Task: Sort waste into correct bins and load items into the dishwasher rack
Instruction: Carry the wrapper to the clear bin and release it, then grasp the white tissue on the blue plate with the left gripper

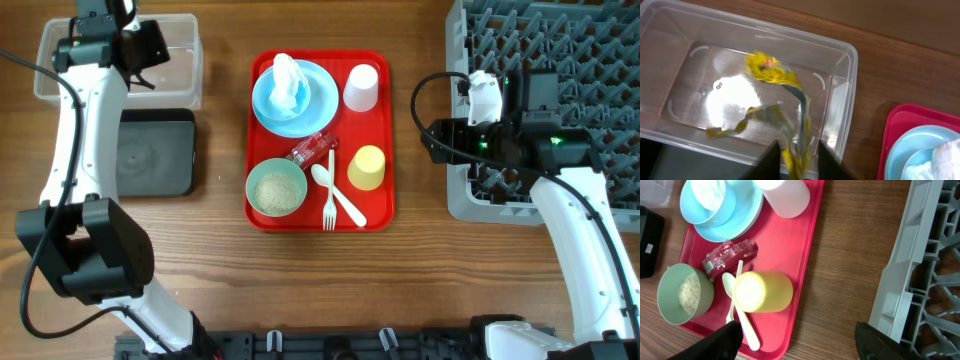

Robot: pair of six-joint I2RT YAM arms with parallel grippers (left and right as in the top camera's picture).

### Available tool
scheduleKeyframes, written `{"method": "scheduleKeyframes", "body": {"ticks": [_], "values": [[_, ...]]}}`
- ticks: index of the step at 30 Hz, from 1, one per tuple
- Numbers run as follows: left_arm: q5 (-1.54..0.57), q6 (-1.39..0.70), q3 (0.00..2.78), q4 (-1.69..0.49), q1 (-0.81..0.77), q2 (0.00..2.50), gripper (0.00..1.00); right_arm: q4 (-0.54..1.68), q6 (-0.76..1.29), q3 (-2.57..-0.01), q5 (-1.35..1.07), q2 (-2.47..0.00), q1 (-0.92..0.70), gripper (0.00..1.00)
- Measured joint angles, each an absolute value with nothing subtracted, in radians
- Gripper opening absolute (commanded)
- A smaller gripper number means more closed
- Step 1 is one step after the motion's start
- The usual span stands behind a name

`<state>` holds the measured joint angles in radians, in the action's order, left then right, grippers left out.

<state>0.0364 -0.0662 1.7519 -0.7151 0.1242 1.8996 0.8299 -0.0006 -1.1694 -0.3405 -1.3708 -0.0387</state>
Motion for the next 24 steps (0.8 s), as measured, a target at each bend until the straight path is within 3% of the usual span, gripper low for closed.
{"method": "scheduleKeyframes", "body": {"ticks": [13, 24], "values": [[-0.078, -0.067, 1.752, -0.731, 0.101, 1.913, 1.00, 0.830, -0.001, -1.169, -0.340, -1.371, -0.039, 0.77], [-0.125, 0.030, 1.752, -0.758, -0.223, 1.960, 1.00, 0.833, -0.001, -1.169, -0.340, -1.371, -0.039, 0.77]]}}
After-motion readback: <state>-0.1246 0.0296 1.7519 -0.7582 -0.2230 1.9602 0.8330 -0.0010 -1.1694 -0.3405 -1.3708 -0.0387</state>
